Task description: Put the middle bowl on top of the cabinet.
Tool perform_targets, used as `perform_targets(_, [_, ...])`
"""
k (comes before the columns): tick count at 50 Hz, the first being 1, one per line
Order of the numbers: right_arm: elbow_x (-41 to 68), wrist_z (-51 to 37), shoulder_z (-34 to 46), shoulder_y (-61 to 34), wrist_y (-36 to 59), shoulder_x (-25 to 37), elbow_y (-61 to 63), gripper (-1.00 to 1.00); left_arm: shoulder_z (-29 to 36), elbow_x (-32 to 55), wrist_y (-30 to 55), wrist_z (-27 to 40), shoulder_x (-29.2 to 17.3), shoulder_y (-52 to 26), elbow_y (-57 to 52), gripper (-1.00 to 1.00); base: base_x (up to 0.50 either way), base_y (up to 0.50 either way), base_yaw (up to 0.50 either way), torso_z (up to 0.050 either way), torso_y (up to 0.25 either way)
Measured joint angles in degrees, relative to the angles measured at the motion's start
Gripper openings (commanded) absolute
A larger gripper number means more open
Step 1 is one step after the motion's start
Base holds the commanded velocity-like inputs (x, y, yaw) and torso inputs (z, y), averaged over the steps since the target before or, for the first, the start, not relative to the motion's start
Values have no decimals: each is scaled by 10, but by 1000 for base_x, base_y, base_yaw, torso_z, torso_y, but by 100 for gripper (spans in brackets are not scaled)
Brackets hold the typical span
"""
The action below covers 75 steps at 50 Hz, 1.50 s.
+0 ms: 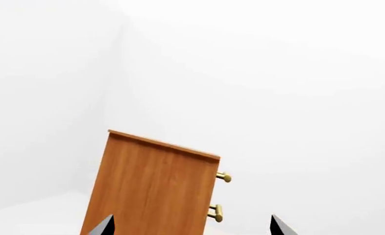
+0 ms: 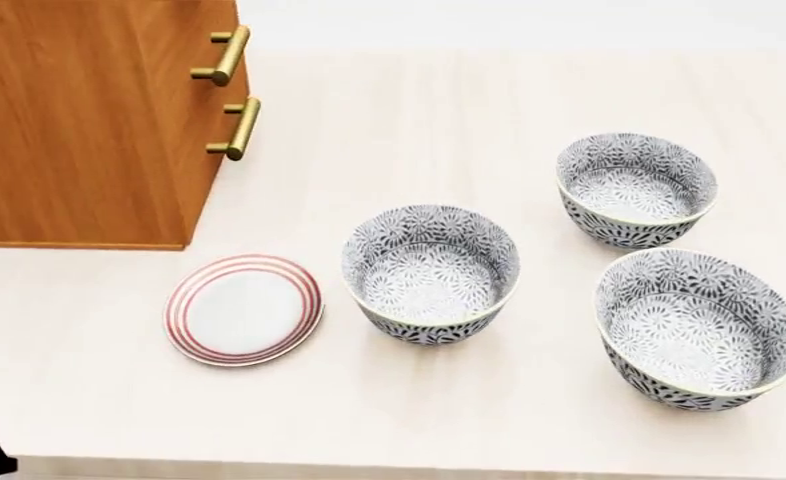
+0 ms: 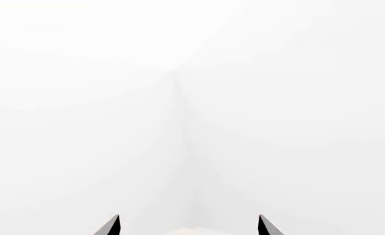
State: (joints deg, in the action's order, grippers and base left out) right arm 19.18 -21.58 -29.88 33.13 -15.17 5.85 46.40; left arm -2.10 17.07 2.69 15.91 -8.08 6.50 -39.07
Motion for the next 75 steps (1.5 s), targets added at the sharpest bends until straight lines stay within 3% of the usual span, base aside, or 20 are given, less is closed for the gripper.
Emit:
perform_targets(10, [1, -10, 0, 1, 2, 5, 0, 100, -1, 12, 1, 8, -6, -2, 0, 100, 5, 0, 0, 0, 0])
perform_targets(50, [14, -31, -6, 18, 2, 21, 3, 100, 8, 24, -3, 32, -24, 0, -5, 100, 367, 0, 0, 0, 0])
perform_targets(75, [3, -40, -4, 21, -8, 21, 3, 100, 17, 40, 12, 49, -35, 5, -11, 100, 162, 0, 0, 0, 1])
